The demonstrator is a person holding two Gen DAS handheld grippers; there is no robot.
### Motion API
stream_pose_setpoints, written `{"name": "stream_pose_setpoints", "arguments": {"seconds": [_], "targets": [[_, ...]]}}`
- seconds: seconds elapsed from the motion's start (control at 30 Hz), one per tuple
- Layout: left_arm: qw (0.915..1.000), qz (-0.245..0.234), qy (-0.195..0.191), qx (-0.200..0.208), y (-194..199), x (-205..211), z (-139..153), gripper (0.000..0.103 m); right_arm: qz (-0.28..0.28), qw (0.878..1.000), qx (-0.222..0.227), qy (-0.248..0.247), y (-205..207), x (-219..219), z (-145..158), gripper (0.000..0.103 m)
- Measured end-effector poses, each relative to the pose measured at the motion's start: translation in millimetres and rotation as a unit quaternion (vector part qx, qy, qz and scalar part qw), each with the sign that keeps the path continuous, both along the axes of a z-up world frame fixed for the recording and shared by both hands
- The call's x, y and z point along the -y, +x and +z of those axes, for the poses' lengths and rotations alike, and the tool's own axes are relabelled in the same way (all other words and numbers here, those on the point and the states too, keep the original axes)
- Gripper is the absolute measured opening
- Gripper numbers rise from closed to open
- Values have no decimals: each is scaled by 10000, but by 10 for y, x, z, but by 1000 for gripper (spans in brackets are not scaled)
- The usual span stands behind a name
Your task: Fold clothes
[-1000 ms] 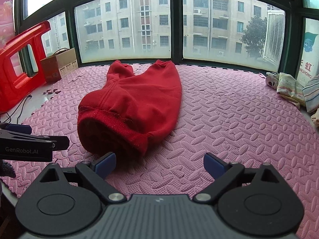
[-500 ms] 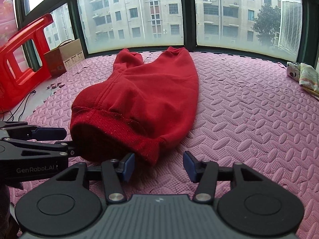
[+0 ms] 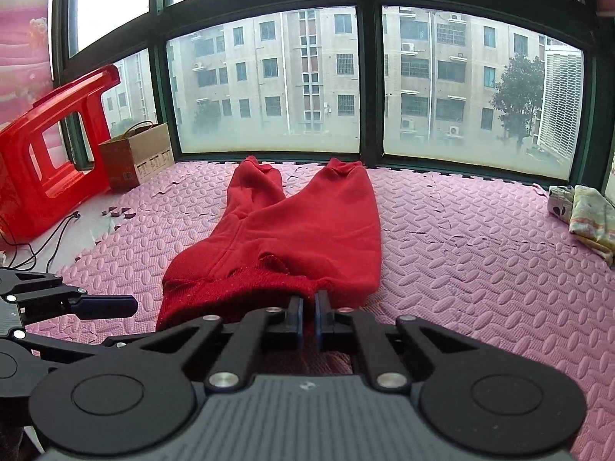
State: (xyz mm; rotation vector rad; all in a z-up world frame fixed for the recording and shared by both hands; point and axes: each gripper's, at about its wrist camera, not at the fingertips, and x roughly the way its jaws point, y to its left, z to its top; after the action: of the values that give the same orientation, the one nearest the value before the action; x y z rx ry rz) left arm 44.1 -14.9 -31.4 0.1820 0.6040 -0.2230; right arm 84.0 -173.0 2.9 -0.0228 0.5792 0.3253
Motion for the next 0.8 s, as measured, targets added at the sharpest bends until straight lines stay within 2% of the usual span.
{"name": "stream_pose_setpoints", "arguments": {"seconds": [0.17, 0.33, 0.4, 0.6, 0.63, 0.67, 0.7, 0.73, 0.77, 0.8], "targets": [[9964, -432, 345, 647, -80, 130, 174, 68, 469, 9987, -19, 190, 43, -32, 172, 5], [9882, -869, 891, 898, -19, 362, 120, 69, 923, 9952, -217, 237, 121, -62, 268, 5], [9836, -965, 1108, 1050, 22, 453, 87, 75, 1119, 9929, -333, 208, 157, -77, 305, 5], [9749, -1233, 1397, 1222, 242, 644, 3, 75, 1548, 9866, -514, 92, 169, -125, 375, 5], [9743, -1265, 1377, 1261, 276, 654, -3, 74, 1592, 9857, -544, 71, 179, -124, 386, 5], [9744, -1273, 1348, 1270, 306, 656, -4, 65, 1627, 9849, -590, 44, 197, -115, 395, 5], [9750, -1287, 1301, 1259, 337, 652, -4, 50, 1663, 9840, -636, 17, 215, -106, 405, 6], [9766, -1314, 1212, 1198, 375, 634, -2, 46, 1686, 9835, -656, 21, 236, -89, 416, 7], [9779, -1338, 1124, 1144, 410, 610, -3, 38, 1712, 9828, -691, 102, 262, -56, 430, 7], [9791, -1351, 1048, 1099, 441, 572, -10, 22, 1750, 9814, -760, 226, 293, -16, 447, 8]]}}
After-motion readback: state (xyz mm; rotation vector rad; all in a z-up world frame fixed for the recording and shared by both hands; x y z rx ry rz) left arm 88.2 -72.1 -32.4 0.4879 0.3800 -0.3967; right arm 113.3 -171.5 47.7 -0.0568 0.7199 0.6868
